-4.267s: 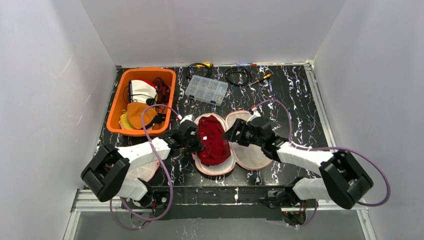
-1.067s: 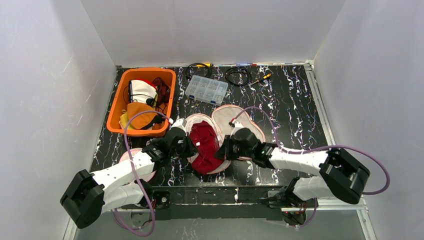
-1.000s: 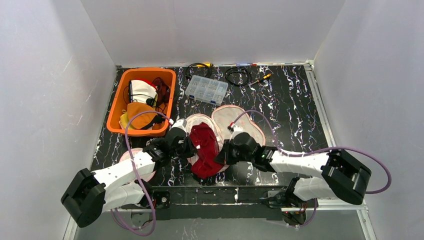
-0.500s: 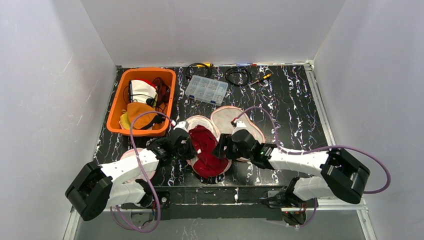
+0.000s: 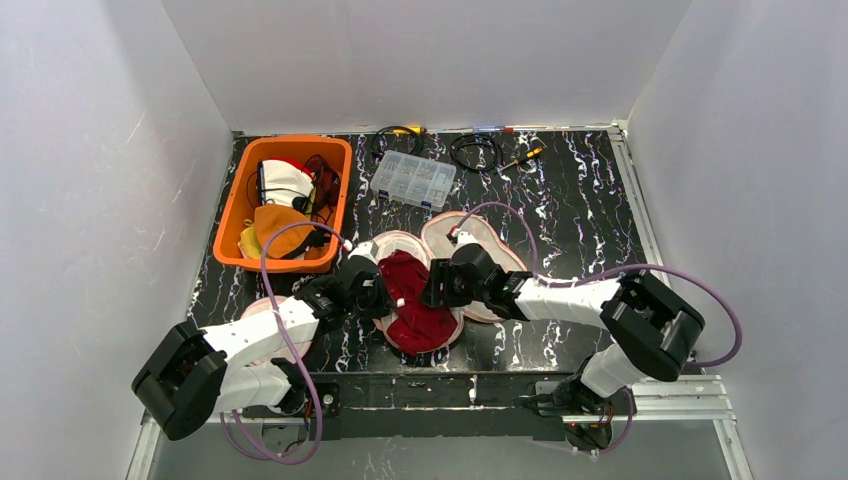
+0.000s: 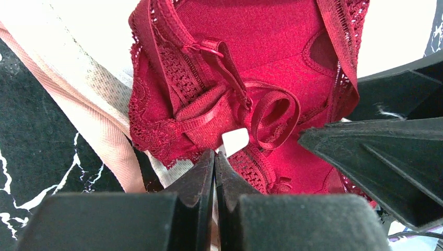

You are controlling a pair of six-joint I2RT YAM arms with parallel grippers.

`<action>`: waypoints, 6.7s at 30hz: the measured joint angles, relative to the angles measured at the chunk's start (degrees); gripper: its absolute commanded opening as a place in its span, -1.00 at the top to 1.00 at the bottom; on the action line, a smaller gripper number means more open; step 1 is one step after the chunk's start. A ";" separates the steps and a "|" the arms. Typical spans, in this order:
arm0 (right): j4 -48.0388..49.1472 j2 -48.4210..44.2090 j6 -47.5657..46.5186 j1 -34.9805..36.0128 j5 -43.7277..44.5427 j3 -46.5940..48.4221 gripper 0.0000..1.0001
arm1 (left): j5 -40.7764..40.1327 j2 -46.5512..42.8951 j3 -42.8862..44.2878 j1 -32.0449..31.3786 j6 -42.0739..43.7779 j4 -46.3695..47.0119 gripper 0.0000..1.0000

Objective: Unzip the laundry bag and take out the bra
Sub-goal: Adjust the bra in the laundry bag, then pick up the bra from the laundry bag.

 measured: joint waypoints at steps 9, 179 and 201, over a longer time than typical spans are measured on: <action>2.64 2.01 -4.20 0.00 -4.44 0.15 0.81 | 0.00 -0.83 0.00 0.00 0.02 -0.39 1.00; 26.97 -3.43 8.17 -15.63 -20.50 -15.69 0.97 | 16.52 22.75 -5.05 1.07 -19.96 50.40 -0.14; 41.83 2.16 17.97 -16.52 -25.20 -21.11 0.97 | 19.69 30.34 -5.38 1.51 -24.94 62.99 0.76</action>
